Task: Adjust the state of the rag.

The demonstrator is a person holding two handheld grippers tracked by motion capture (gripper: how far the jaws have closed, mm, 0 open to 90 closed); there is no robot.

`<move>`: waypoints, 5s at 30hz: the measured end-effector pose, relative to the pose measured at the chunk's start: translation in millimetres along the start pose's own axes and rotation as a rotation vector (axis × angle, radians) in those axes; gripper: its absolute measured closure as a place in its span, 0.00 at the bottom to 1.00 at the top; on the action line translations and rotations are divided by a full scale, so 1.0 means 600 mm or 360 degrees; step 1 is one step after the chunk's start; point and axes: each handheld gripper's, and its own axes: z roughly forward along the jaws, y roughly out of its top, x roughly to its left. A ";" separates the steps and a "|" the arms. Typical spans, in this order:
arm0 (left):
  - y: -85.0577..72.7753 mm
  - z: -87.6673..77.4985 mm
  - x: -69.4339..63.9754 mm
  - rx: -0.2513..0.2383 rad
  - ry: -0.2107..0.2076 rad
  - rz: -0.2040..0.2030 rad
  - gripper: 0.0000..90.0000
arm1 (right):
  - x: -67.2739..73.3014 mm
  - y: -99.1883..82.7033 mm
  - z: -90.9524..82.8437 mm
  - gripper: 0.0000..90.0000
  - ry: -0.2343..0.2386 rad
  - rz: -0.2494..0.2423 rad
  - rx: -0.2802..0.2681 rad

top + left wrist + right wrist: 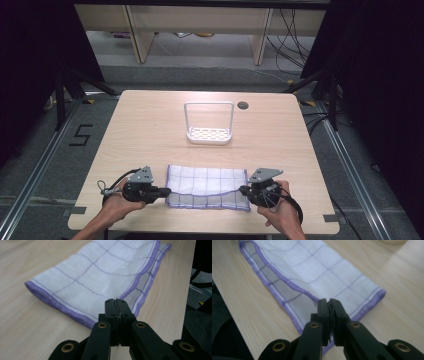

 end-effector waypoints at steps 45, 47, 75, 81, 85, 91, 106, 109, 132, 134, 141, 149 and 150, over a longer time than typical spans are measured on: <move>0.067 0.059 0.124 0.0126 0.0123 -0.0154 0.59 | 0.020 -0.070 0.025 0.74 -0.0125 0.0266 0.0054; 0.062 0.062 0.121 0.0153 0.0106 -0.0090 0.69 | 0.020 -0.072 0.030 0.82 -0.0123 0.0209 0.0084; -0.025 0.027 -0.075 0.0146 -0.0165 -0.0043 0.89 | -0.093 0.067 0.154 0.95 -0.0120 -0.0029 0.0020; -0.012 0.036 -0.093 0.0137 -0.0231 -0.0010 0.78 | -0.113 0.102 0.176 0.79 -0.0126 0.0005 0.0016; -0.004 0.024 -0.084 0.0082 -0.0220 -0.0067 0.69 | -0.129 0.105 0.147 0.76 -0.0215 0.0106 -0.0060; 0.044 0.014 -0.025 -0.0044 -0.0031 -0.0103 0.64 | -0.117 0.106 0.109 0.62 -0.0209 0.0271 -0.0069; 0.139 0.105 0.086 0.0004 0.0164 -0.0214 0.59 | -0.098 0.129 0.160 0.53 -0.0231 0.0411 -0.0015; 0.146 0.119 0.096 0.0025 0.0149 -0.0235 0.61 | -0.098 0.131 0.164 0.53 -0.0223 0.0441 0.0015; 0.177 0.175 0.132 0.0090 0.0161 -0.0303 0.57 | -0.119 0.106 0.172 0.63 -0.0213 0.0417 0.0152; 0.179 0.179 0.135 0.0092 0.0181 -0.0304 0.57 | -0.120 0.106 0.173 0.65 -0.0177 0.0406 0.0149; 0.174 0.187 0.152 0.0107 0.0164 -0.0288 0.58 | -0.121 0.111 0.174 0.79 -0.0130 0.0364 0.0172; 0.169 0.194 0.157 0.0062 0.0177 -0.0304 0.79 | -0.128 0.125 0.184 0.95 -0.0070 0.0309 0.0132; 0.169 0.192 0.158 0.0052 0.0164 -0.0301 0.84 | -0.128 0.128 0.186 0.95 -0.0075 0.0282 0.0130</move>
